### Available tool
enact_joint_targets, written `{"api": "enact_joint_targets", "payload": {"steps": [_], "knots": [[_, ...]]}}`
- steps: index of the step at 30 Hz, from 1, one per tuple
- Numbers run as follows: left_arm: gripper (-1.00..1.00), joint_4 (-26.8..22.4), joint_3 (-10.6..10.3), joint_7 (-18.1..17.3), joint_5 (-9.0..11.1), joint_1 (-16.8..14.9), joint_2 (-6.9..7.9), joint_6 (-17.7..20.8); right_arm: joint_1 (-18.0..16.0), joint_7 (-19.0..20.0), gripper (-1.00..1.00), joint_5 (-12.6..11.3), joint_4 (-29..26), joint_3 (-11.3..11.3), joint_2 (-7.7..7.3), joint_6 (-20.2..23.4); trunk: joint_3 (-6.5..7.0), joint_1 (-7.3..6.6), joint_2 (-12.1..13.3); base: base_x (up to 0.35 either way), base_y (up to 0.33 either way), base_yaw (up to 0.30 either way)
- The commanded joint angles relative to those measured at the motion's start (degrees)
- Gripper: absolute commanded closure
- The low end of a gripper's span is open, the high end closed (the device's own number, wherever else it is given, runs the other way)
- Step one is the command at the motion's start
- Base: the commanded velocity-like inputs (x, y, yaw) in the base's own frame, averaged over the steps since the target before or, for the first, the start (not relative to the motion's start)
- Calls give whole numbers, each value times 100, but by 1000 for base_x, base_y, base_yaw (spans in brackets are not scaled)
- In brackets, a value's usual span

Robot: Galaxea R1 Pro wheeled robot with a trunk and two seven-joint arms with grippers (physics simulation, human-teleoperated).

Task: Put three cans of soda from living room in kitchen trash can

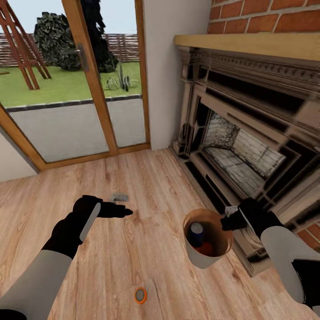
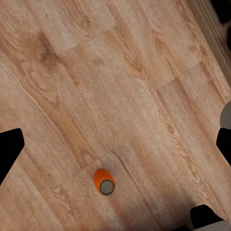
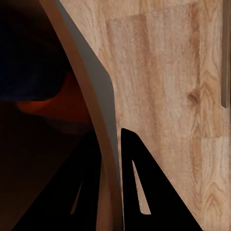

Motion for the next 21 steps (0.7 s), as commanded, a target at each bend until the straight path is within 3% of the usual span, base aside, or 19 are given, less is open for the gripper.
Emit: {"api": "enact_joint_targets", "payload": {"steps": [1, 10, 21], "knots": [[-100, -2, 0, 0, 0, 0, 0, 0, -3, 29, 100, -128, 0, -17, 1, 40, 1, 0, 0, -7, 21, -29], [-100, 1, 0, 3, 1, 4, 0, 0, -3, 9, 100, -131, 0, -17, 13, 49, 9, 0, 0, -1, 48, -64], [-100, 4, 0, 2, 1, 0, 0, 0, -3, 8, 100, -131, 0, -139, 8, 49, 57, 0, 0, 0, 273, -225]]}}
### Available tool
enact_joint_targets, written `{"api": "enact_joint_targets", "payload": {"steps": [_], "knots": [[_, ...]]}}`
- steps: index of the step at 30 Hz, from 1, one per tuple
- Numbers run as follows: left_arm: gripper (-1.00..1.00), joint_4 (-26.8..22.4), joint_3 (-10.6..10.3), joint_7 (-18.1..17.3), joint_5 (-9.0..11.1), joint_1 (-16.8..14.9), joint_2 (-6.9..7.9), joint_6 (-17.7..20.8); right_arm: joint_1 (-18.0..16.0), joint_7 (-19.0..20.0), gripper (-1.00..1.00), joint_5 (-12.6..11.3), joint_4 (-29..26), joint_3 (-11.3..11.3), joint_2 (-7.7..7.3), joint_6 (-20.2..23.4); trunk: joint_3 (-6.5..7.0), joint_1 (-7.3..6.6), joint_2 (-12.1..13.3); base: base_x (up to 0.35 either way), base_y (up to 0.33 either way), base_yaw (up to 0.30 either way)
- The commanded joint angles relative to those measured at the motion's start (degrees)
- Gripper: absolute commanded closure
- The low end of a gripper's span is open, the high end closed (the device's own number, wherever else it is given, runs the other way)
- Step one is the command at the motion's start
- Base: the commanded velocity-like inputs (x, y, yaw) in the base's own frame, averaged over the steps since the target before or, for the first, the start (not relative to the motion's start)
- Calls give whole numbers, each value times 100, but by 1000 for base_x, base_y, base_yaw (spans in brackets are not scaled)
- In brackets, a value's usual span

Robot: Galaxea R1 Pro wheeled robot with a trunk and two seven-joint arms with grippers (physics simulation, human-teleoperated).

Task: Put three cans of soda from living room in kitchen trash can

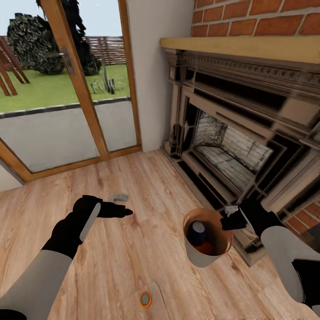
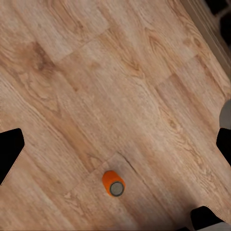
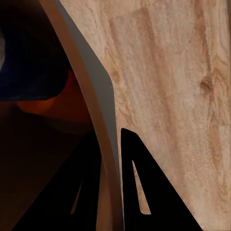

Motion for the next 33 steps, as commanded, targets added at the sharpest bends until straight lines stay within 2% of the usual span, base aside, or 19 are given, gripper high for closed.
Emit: {"api": "enact_joint_targets", "payload": {"steps": [1, 12, 27, 33], "knots": [[-100, 1, 0, -1, -1, 0, 0, 0, -2, 25, 100, -118, 0, -17, 3, 40, 6, 0, 0, 0, 300, -222], [-100, 12, 0, 6, -2, 4, -5, 0, -2, 25, 100, -118, 0, -27, 7, 40, 58, 0, 0, 0, 257, -183], [-100, 7, 0, 6, 7, 5, -7, 0, -2, 78, 100, -119, 8, -25, 20, 40, 64, 0, 0, 0, 16, -14], [-100, 11, 0, 6, 7, 2, -9, 0, -2, 72, 100, -118, 10, -32, 28, 47, 90, 0, 0, 0, 0, -120]]}}
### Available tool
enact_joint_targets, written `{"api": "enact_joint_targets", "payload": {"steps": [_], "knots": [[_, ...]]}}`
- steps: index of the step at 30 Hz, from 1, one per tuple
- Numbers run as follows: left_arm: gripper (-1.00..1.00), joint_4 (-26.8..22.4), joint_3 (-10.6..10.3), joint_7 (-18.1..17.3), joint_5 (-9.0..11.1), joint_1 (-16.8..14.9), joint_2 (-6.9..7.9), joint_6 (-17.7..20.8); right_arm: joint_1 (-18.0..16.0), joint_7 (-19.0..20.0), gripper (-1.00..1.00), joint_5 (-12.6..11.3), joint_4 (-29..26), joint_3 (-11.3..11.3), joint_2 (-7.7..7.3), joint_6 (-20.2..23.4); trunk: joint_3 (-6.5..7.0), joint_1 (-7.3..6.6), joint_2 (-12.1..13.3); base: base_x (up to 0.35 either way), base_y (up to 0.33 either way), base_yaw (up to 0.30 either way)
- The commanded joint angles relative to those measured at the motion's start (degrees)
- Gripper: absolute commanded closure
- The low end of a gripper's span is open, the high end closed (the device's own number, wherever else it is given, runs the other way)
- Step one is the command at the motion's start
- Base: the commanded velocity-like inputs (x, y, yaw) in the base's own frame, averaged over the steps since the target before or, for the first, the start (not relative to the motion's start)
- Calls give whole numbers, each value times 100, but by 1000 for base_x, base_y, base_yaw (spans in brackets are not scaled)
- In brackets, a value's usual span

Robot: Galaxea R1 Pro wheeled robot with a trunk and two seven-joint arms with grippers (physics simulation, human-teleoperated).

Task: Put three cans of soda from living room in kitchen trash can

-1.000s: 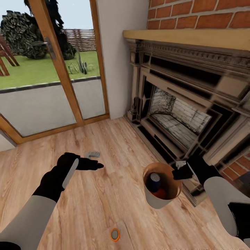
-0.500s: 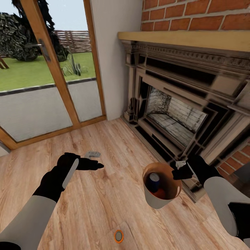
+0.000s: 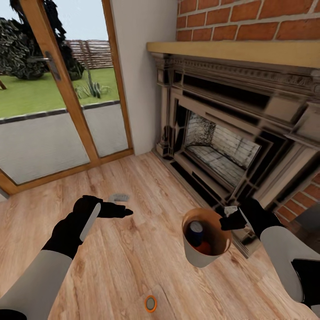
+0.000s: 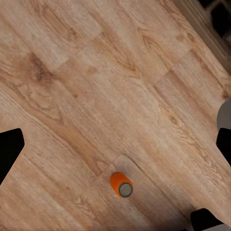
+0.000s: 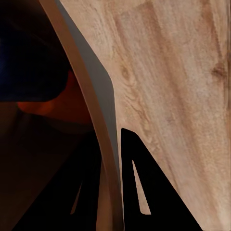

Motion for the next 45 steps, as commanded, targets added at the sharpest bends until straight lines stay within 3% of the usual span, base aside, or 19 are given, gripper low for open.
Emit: {"api": "enact_joint_targets", "payload": {"steps": [1, 11, 16, 22, 27, 33, 38, 40, 42, 45], "knots": [[-100, 0, 0, 0, 1, 0, 0, 0, -2, 22, 100, -97, 0, -17, -2, 34, 7, 0, 0, 0, 0, -168], [-100, 29, 0, 1, -28, -1, -21, 0, -2, -28, 100, -89, -7, -420, -93, 30, 65, 0, 0, 0, 0, -162], [-100, 43, 0, 6, -41, -2, -31, 0, -2, -21, 100, -85, 21, -469, -379, 29, 71, 0, 0, 0, 0, -30], [-100, 199, 21, 8, -43, -2, -64, 0, -8, -5, 100, -61, -2, -482, -485, 213, -36, 132, -241, 0, 0, -4], [-100, 670, 5, 15, -48, -2, -69, 0, -47, 50, 100, -50, -15, -484, -724, 783, -126, 241, -441, 0, 0, 0], [-100, 1192, 7, 188, -37, -2, -122, 0, -277, 79, 100, -74, -9, -474, -1086, 797, -233, 373, -682, 0, 0, 0], [-100, 1337, 11, 702, -26, -2, -319, 0, -915, 569, 100, -61, 42, -309, -1496, 797, -323, 483, -882, 0, 0, 0], [-100, 1354, 13, 805, -26, -2, -373, 0, -1063, 725, 100, -53, 47, -71, -1584, 797, -359, 527, -963, 0, 0, 0], [-100, 1370, 10, 878, -32, -2, -454, 0, -1266, 846, 100, -50, 53, 360, -1739, 797, -397, 571, -1043, 0, 0, 0], [-100, 1490, 5, 899, -38, -2, -510, 0, -1432, 883, 100, -52, 62, 509, -1853, 797, -465, 637, -1163, 0, 0, 0]]}}
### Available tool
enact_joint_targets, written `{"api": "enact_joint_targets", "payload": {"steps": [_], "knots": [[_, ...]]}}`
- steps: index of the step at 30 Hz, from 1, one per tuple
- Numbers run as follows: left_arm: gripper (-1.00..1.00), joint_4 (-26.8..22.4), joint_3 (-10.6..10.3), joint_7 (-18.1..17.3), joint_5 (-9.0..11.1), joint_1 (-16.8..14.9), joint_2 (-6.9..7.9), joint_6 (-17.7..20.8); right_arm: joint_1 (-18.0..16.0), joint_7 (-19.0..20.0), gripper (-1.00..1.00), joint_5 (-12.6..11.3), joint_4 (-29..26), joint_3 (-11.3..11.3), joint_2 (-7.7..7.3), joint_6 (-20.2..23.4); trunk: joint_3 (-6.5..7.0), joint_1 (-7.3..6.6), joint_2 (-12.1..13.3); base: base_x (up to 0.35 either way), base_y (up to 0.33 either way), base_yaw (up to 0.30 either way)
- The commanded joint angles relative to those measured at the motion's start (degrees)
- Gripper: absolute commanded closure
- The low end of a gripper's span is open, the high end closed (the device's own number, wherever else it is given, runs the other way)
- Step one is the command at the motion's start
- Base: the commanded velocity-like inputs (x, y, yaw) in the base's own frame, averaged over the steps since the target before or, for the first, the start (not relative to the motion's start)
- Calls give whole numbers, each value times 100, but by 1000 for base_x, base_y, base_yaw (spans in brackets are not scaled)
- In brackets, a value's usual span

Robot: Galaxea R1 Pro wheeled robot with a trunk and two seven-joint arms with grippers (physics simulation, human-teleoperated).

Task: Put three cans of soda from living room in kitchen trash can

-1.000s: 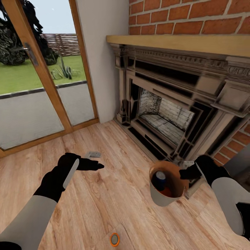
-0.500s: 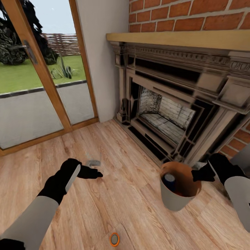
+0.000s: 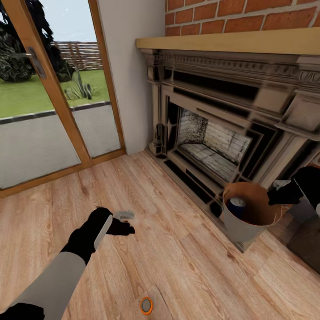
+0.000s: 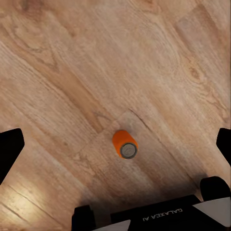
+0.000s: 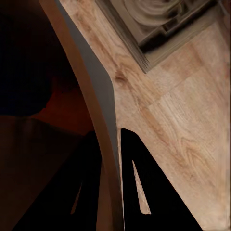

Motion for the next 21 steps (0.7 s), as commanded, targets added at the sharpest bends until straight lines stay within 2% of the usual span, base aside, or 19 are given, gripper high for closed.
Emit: {"api": "enact_joint_targets", "payload": {"steps": [1, 6, 12, 17, 21], "knots": [[-100, 65, -2, 3, -2, -1, -14, 0, -56, 38, 100, -267, -13, -17, -21, 75, -24, 22, -42, 0, 0, 0], [-100, 496, -5, 14, 8, -6, -111, 0, -309, 56, 100, -265, 154, 65, -124, 75, -154, 132, -243, 0, 0, 0], [-100, 570, -5, 17, 5, -2, -156, 0, -396, 58, 100, -260, 414, 86, -192, 75, -314, 264, -483, 0, 0, 0], [-100, 587, -6, 13, 5, -2, -182, 0, -412, 58, 100, -259, 489, 97, -366, 75, -448, 373, -684, 0, 0, 0], [-100, 589, -6, 16, 4, -2, -249, 0, -413, 58, 100, -259, 570, 100, -436, 75, -556, 461, -844, 0, 0, 0]]}}
